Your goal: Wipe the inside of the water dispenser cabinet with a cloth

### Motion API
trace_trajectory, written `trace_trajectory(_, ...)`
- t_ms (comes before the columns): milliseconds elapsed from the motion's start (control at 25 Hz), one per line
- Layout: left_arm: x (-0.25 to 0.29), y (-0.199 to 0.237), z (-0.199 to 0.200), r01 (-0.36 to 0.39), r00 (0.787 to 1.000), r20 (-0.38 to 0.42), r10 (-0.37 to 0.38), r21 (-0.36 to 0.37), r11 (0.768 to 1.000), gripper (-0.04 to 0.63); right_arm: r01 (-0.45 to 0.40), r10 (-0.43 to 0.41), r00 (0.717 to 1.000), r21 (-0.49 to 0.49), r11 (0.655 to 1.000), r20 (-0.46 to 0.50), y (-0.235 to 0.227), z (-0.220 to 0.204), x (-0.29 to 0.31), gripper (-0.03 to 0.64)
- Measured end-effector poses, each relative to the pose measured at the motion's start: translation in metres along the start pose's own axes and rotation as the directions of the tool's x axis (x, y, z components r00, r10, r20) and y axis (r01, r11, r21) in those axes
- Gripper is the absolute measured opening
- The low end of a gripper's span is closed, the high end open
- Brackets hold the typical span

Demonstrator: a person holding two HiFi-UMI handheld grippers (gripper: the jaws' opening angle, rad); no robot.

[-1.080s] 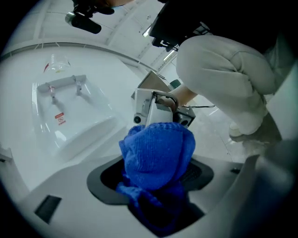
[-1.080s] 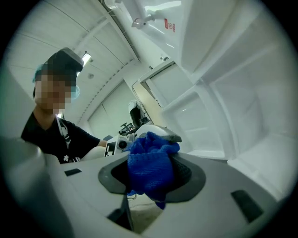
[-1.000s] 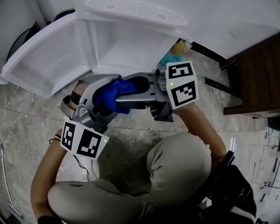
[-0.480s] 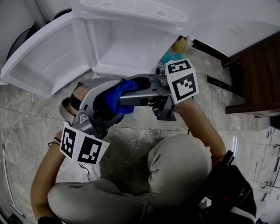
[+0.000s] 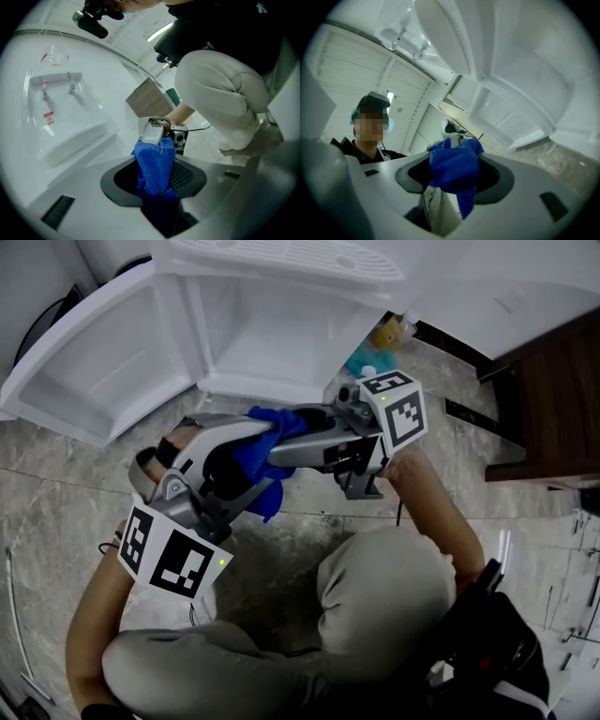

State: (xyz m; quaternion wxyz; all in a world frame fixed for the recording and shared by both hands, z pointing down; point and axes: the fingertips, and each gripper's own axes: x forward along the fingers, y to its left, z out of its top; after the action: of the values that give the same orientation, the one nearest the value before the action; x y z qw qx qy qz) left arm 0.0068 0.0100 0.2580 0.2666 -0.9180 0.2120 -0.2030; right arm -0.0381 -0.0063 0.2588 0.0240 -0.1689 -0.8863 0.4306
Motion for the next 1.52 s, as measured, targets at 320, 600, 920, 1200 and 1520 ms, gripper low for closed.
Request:
trace_trajectory(320, -0.002, -0.001, -0.003, 0.002, 0.999, -0.041, -0.001, 0.034, 0.999, 0.141, -0.035, 0.034, 0.998, 0.012, 0.999, 0.055, -0.002, 0.003, -0.018, 0.247)
trace_trajectory(600, -0.003, 0.01, -0.025, -0.031, 0.997, -0.069, 0.026, -0.068, 0.997, 0.14, 0.147, -0.152, 0.975, 0.041, 0.988, 0.16, -0.039, 0.016, -0.055, 0.246)
trace_trajectory(920, 0.027, 0.041, -0.046, -0.121, 0.993, -0.043, 0.114, -0.233, 0.965, 0.14, 0.331, -0.325, 0.91, 0.02, 0.943, 0.257, -0.055, 0.026, -0.1, 0.245)
trace_trajectory(1200, 0.102, 0.102, -0.064, -0.272, 0.962, -0.07, 0.263, -0.287, 0.919, 0.141, 0.475, -0.466, 0.819, 0.06, 0.878, 0.334, -0.066, 0.002, -0.161, 0.245)
trace_trajectory(1520, 0.147, 0.144, -0.076, -0.408, 0.877, 0.007, 0.48, -0.517, 0.753, 0.141, 0.518, -0.518, 0.793, 0.094, 0.85, 0.322, -0.076, -0.018, -0.189, 0.245)
